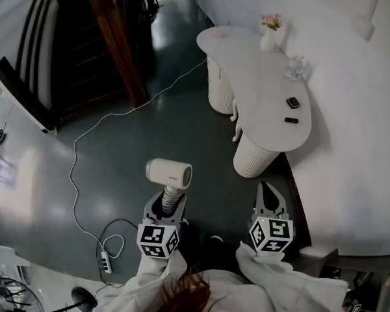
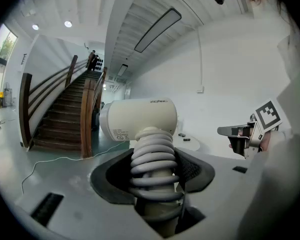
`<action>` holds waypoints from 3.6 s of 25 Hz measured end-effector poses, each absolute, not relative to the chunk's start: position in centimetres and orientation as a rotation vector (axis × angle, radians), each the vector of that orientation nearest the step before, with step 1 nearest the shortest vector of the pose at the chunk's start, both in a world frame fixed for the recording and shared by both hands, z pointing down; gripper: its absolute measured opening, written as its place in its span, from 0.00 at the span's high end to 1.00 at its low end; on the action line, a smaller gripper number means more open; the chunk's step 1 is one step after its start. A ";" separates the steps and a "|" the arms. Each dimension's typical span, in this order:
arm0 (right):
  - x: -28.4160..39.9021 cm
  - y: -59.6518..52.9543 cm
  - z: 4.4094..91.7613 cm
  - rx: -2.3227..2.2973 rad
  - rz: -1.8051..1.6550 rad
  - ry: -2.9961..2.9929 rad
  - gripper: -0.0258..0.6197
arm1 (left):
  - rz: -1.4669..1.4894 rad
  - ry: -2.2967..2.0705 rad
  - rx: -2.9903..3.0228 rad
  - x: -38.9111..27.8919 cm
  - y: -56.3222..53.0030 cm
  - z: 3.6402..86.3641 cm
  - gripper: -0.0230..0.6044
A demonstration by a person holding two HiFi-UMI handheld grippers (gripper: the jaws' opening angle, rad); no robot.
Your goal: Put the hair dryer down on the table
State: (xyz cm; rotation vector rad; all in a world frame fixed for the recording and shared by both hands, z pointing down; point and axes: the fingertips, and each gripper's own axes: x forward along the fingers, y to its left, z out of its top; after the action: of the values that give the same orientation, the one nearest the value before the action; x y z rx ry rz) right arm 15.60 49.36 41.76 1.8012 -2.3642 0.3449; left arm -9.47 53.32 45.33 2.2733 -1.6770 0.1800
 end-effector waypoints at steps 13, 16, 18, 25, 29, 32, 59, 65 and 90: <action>15.3 51.8 41.8 1.781 0.379 -2.369 0.88 | 0.153 -1.703 2.274 -9.6 55.9 44.5 0.60; 15.5 52.1 41.8 1.779 0.365 -2.374 0.88 | 0.150 -1.703 2.271 -9.3 56.4 44.6 0.60; 15.7 52.3 42.0 1.781 0.369 -2.377 0.88 | 0.147 -1.704 2.270 -9.1 56.5 44.8 0.60; 16.3 51.4 43.1 1.798 0.411 -2.361 0.88 | 0.156 -1.686 2.294 -8.6 54.8 45.2 0.60; 16.0 48.3 43.3 1.824 0.413 -2.348 0.88 | 0.156 -1.672 2.316 -9.1 51.4 45.4 0.60; 15.2 45.3 43.4 1.823 0.412 -2.340 0.88 | 0.157 -1.661 2.328 -9.8 48.3 45.4 0.60; 6.2 24.2 41.9 1.938 0.395 -2.280 0.88 | 0.148 -1.572 2.389 -19.2 25.3 45.0 0.60; 3.7 22.2 42.8 1.922 0.403 -2.290 0.88 | 0.154 -1.580 2.382 -21.6 23.7 45.6 0.60; 0.0 12.5 45.5 1.827 0.493 -2.295 0.88 | 0.180 -1.674 2.252 -27.0 17.1 47.6 0.60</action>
State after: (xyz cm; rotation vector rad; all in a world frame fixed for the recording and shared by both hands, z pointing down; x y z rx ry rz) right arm 0.03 12.54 45.52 1.8272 -2.2952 0.4932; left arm -26.98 17.08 47.60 2.2519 -1.6740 0.1804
